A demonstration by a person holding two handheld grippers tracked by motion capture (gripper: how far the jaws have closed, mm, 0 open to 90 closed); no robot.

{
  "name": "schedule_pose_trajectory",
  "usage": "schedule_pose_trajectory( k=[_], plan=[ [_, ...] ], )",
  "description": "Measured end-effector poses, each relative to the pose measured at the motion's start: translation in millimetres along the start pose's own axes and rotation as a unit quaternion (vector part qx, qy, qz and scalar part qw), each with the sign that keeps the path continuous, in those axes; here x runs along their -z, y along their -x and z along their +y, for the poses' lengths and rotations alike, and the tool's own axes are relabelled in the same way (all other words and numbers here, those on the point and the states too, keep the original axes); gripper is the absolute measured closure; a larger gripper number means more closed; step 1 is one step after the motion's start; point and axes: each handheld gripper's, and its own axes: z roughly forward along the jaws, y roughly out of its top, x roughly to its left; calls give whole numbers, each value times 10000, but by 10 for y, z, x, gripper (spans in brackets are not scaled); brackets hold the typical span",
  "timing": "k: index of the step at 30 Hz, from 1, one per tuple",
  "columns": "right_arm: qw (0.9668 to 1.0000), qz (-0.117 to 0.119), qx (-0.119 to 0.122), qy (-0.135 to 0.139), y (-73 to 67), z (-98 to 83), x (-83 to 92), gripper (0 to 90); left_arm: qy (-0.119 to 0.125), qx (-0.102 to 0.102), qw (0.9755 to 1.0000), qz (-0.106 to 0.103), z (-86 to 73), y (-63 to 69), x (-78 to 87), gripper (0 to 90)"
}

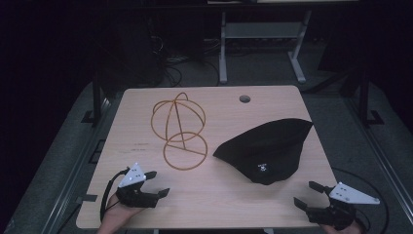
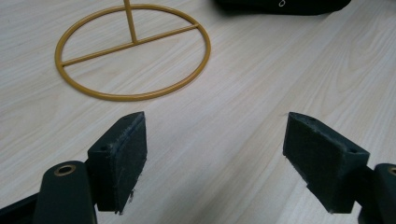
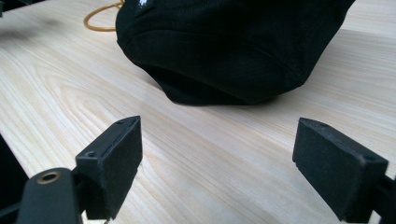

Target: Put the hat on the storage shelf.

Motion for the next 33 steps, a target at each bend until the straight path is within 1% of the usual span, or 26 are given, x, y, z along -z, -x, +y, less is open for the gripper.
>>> schedule_pose_trajectory(
  k=[3, 6, 12, 14, 16, 18, 19, 21, 22, 29, 30, 32, 33],
  plan=[
    [10000, 54, -22, 50, -8, 6, 1, 155, -7, -43, 10000, -37, 16, 11, -13, 212],
    [10000, 52, 31, 26, -24, 16, -7, 155, -27, -76, 9999, -69, 28, 32, -24, 212],
    [10000, 46, 31, 17, -41, 27, -16, 154, -26, -166, 9997, -157, 65, 84, -49, 212],
    [10000, 54, 29, 48, -40, 30, -15, 154, -40, -246, 9995, -193, 101, 120, -62, 212],
    [10000, 63, -3, 53, -37, 29, -17, 153, -36, -239, 9995, -209, 112, 135, -71, 212],
    [10000, 64, -3, 49, -33, 28, -21, 153, -59, -275, 9993, -228, 135, 154, -94, 212],
    [10000, 66, 0, 47, -26, 25, -26, 152, -90, -332, 9990, -278, 169, 172, -114, 212],
    [10000, 67, -14, 45, -22, 28, -27, 151, -66, -373, 9988, -316, 213, 195, -128, 212],
    [10000, 64, -12, 51, -19, 30, -26, 152, -49, -372, 9987, -346, 235, 207, -136, 212],
    [10000, 74, -23, 55, -15, 29, -25, 152, -27, -529, 9975, -463, 380, 274, -205, 213],
    [10000, 75, -24, 56, -15, 29, -25, 152, -15, -524, 9974, -491, 395, 283, -216, 213],
    [9999, 84, -28, 58, -14, 30, -28, 152, -32, -529, 9971, -541, 425, 297, -239, 212],
    [9999, 88, -36, 50, -14, 30, -29, 152, -44, -573, 9969, -542, 441, 305, -251, 213]
  ],
)
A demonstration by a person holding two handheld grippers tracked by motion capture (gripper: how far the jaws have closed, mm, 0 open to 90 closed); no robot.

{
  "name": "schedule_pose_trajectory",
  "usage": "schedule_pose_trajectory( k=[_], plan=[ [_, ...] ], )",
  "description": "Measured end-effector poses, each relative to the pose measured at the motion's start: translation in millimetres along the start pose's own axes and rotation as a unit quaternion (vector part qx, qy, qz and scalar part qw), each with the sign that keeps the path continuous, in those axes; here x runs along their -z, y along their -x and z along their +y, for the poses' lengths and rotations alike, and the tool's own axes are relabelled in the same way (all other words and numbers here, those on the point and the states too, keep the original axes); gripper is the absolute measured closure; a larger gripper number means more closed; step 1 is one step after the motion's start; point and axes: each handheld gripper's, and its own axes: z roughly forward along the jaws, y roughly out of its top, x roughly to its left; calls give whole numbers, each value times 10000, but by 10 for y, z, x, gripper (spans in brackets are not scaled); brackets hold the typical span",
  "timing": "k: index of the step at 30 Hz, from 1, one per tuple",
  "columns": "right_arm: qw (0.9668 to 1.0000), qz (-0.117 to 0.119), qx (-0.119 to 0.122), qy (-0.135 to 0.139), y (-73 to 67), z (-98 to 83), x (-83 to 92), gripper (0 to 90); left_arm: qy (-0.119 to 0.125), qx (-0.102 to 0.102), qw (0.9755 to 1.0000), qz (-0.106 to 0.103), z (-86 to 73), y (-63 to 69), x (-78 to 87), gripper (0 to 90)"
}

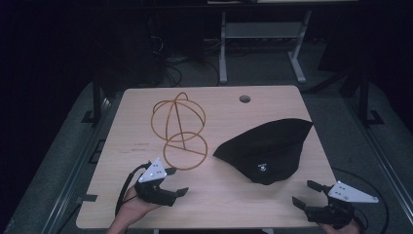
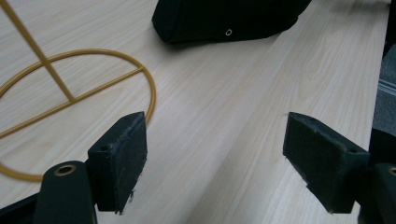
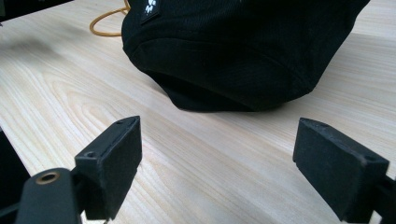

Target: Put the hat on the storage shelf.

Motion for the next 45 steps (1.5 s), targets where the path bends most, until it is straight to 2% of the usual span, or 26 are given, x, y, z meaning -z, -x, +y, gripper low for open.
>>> schedule_pose_trajectory(
  k=[21, 27, 32, 36, 45],
  plan=[
    [10000, 79, 34, -12, -19, 3, -17, 152, -33, -401, 9987, -324, 405, 166, -221, 213],
    [9999, 100, 34, -12, -22, 3, -13, 152, 19, -613, 9971, -448, 623, 254, -320, 214],
    [9999, 118, 42, -6, -16, -2, -10, 152, 63, -699, 9963, -491, 781, 302, -392, 213],
    [9999, 121, 39, 6, -8, -5, -7, 152, 117, -705, 9962, -507, 909, 323, -444, 213],
    [9999, 162, 19, -58, -5, -18, -18, 152, 147, -856, 9952, -447, 1193, 349, -604, 213]
  ],
)
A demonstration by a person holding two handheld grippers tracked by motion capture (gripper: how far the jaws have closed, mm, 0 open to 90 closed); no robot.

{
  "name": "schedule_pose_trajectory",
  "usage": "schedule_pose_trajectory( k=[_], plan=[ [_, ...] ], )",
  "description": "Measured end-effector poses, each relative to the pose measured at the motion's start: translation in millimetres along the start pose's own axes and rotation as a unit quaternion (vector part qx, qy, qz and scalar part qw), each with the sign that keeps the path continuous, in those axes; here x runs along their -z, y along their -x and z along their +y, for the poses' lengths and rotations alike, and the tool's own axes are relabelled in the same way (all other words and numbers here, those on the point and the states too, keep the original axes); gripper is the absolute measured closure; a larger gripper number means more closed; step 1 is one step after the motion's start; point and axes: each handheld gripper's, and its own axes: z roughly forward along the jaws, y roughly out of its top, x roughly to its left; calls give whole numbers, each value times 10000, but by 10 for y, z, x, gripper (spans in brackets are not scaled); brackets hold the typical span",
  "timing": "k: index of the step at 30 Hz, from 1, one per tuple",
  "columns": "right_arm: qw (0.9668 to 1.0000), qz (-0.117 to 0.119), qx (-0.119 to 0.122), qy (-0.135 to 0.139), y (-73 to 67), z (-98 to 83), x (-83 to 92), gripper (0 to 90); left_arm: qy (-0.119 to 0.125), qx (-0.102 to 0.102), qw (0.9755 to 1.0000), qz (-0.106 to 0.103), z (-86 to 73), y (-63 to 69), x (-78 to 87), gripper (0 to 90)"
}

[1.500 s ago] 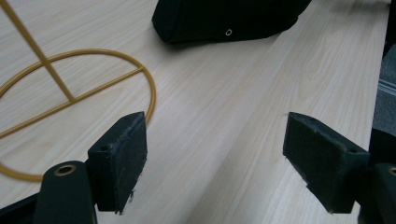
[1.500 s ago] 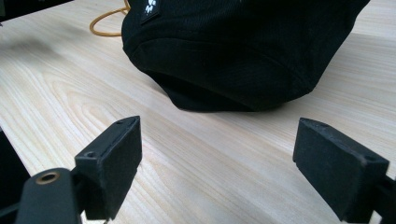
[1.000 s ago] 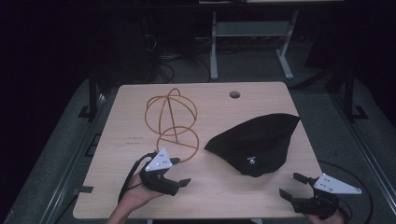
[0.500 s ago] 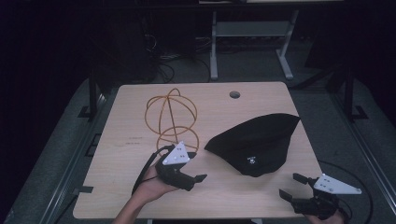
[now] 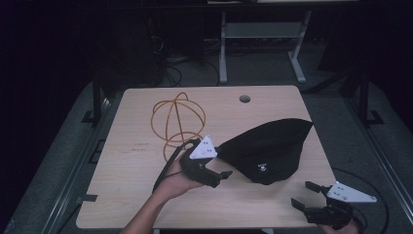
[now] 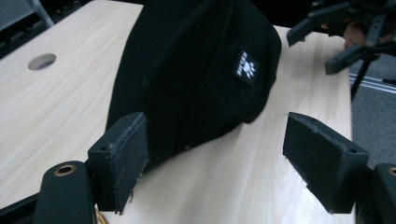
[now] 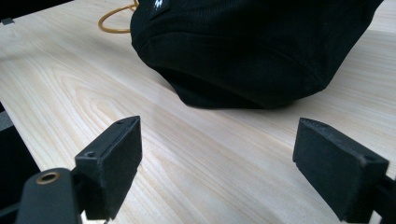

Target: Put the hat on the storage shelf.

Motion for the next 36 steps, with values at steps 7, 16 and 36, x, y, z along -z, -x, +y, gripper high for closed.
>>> schedule_pose_trajectory(
  k=[7, 16, 36],
  plan=[
    [10000, 3, -2, 16, 5, -4, 4, 153, 11, 11, 9999, 168, 172, -85, -164, 208],
    [10000, -1, -41, 49, 30, -13, 22, 152, -177, 3, 9998, 92, 279, -133, -382, 210],
    [9999, -36, -146, 50, 95, -28, 19, 152, -751, -319, 9965, -176, 310, -66, -692, 683]
  ],
)
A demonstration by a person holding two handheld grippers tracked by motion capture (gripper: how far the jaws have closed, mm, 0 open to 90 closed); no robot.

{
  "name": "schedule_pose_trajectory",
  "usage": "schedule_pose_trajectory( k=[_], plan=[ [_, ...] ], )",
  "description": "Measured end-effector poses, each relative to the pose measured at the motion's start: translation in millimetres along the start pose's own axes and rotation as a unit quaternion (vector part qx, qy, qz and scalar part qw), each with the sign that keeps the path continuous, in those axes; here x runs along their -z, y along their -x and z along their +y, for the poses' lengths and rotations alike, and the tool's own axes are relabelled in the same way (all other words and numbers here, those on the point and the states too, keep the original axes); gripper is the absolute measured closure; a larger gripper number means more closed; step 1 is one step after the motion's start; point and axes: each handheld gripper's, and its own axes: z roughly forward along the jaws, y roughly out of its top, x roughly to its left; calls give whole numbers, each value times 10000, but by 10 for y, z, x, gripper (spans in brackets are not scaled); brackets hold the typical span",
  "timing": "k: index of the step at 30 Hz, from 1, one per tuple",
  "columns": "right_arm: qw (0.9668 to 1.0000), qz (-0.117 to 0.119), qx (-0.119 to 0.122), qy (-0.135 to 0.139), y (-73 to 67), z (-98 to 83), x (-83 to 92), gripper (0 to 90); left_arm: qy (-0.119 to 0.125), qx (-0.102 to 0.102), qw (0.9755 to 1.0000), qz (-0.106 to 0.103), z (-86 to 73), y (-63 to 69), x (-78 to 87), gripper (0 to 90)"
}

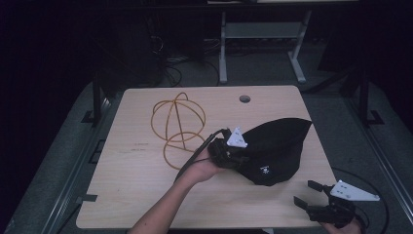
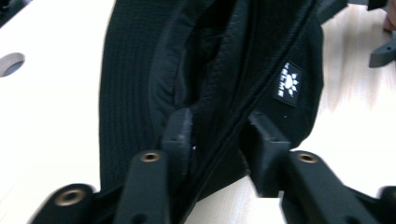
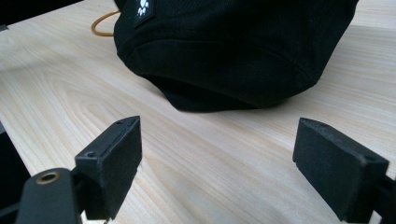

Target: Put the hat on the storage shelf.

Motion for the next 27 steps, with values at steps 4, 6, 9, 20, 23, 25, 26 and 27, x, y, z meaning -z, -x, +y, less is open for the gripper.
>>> schedule_pose_trajectory(
  k=[4, 6, 9, 20, 23, 25, 26, 27],
  plan=[
    [10000, 9, -43, 34, 8, 4, -2, 152, 183, -58, 9996, -192, 26, 73, -11, 798],
    [10000, 11, -53, 46, 10, 9, -5, 152, 274, -37, 9993, -263, 37, 96, -10, 837],
    [9999, -5, -72, 92, 15, 17, -17, 152, 427, 24, 9985, -344, 45, 117, 5, 865],
    [9977, 213, -295, 574, 71, 224, -67, 150, 744, 147, 9959, -488, 21, 141, 76, 872],
    [9965, 365, -391, 641, 96, 300, -130, 150, 785, 157, 9955, -508, 8, 138, 84, 872],
    [9964, 382, -421, 634, 111, 336, -175, 148, 818, 159, 9951, -525, 11, 135, 87, 872],
    [9961, 407, -456, 640, 127, 345, -199, 148, 832, 165, 9950, -532, 17, 136, 88, 872],
    [9957, 445, -504, 630, 140, 353, -220, 148, 846, 166, 9948, -534, 25, 139, 89, 872]
  ],
)
